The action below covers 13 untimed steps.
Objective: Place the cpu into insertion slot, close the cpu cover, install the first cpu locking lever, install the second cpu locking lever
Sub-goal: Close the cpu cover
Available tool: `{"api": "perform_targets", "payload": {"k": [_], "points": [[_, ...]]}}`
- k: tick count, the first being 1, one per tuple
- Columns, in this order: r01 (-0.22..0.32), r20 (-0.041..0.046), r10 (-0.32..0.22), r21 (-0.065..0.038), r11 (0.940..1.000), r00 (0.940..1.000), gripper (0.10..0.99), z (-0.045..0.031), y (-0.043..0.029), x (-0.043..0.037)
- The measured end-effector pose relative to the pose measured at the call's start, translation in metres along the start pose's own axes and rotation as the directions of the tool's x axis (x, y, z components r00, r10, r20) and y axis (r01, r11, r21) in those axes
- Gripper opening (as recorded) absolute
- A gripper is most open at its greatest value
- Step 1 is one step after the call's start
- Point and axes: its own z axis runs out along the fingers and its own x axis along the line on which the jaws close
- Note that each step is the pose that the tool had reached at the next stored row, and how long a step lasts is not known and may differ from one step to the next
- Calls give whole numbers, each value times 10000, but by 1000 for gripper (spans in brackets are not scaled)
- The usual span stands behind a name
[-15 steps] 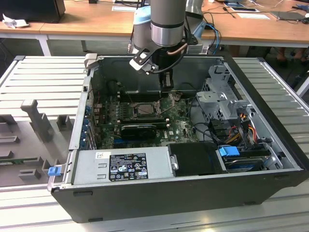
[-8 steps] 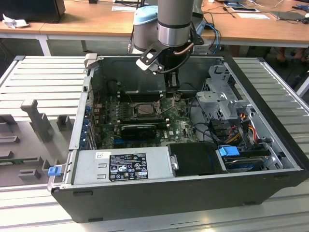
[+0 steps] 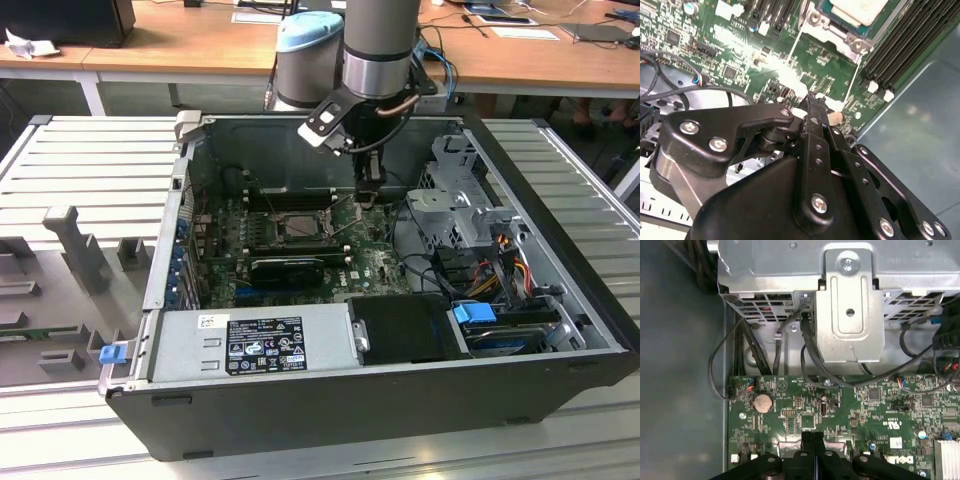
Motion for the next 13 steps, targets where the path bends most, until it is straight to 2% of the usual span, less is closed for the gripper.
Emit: {"api": "perform_targets", "payload": {"k": [7,13], "points": [[1,-2,-1,105,9999,10000,106,39,136,3],[-2,-3,2,139,9999,10000,106,136,175,2]]}}
